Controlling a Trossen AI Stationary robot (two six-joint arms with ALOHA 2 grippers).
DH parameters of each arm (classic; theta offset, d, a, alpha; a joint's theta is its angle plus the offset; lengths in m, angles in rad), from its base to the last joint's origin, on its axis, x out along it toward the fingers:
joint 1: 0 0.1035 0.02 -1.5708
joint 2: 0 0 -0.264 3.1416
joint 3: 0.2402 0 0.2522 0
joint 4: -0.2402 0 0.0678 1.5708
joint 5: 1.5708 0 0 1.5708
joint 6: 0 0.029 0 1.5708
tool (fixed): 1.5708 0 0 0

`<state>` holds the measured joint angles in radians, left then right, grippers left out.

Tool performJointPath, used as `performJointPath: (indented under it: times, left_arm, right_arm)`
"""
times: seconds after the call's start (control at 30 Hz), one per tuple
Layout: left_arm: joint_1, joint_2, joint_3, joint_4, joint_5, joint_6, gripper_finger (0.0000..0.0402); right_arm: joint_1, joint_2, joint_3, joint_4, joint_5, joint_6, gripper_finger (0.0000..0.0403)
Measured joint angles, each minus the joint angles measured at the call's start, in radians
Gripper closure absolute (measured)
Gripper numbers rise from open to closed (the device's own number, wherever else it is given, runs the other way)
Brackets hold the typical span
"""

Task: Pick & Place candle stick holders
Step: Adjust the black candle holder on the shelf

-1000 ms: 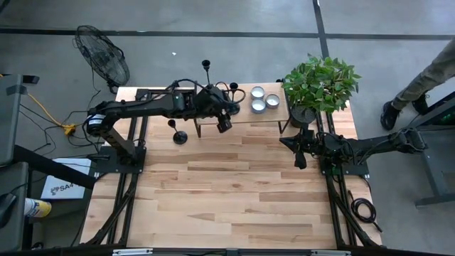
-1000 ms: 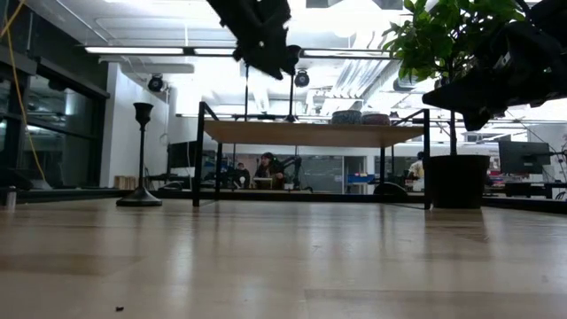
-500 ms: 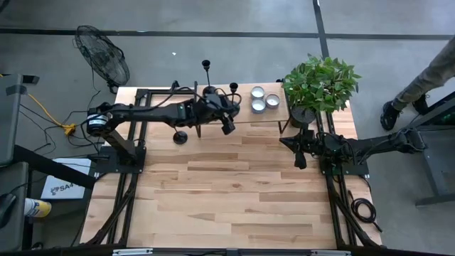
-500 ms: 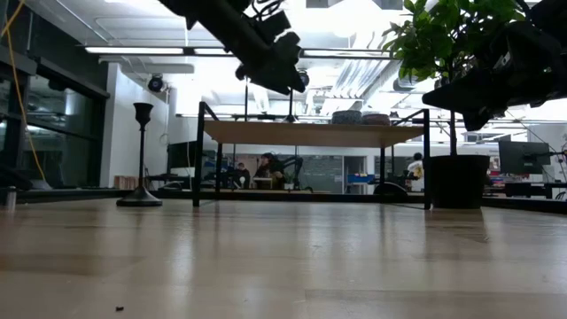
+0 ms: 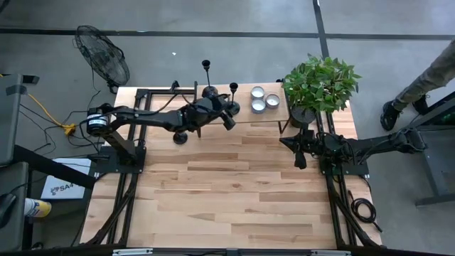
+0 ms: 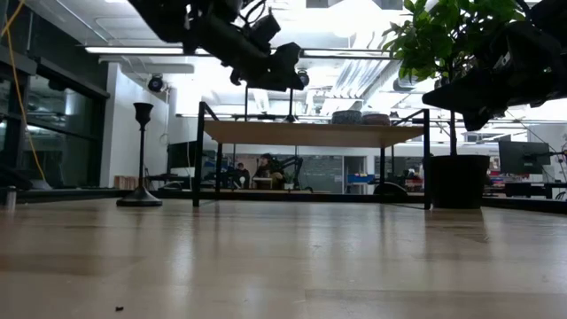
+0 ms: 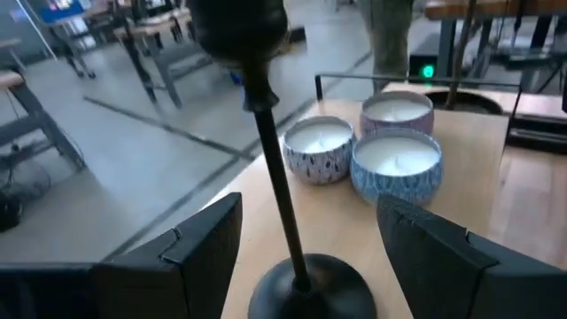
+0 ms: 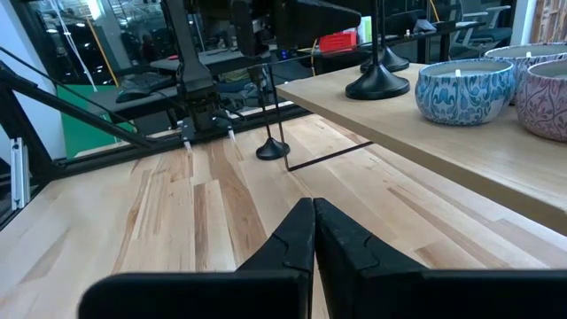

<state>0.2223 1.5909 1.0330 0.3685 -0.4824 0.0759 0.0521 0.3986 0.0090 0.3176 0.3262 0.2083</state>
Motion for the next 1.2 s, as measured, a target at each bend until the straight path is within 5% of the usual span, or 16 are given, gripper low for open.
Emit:
performJointPath:
  times: [0.33,0.83,1.2]
  left_arm:
    - [0.0,0.0,-0.086,0.272,0.037,0.032,0.0143]
    - [0.005,0.0,-0.087,0.324,0.046,0.022,0.0214]
    - [0.09,0.021,-0.087,0.335,0.122,-0.074,0.0218]
  right_arm:
    - [0.0,0.0,0.0,0.0,0.0,0.0,0.04]
    - [0.0,0.0,0.0,0.0,0.0,0.0,0.04]
    - [0.0,0.0,0.0,0.0,0.0,0.0,0.04]
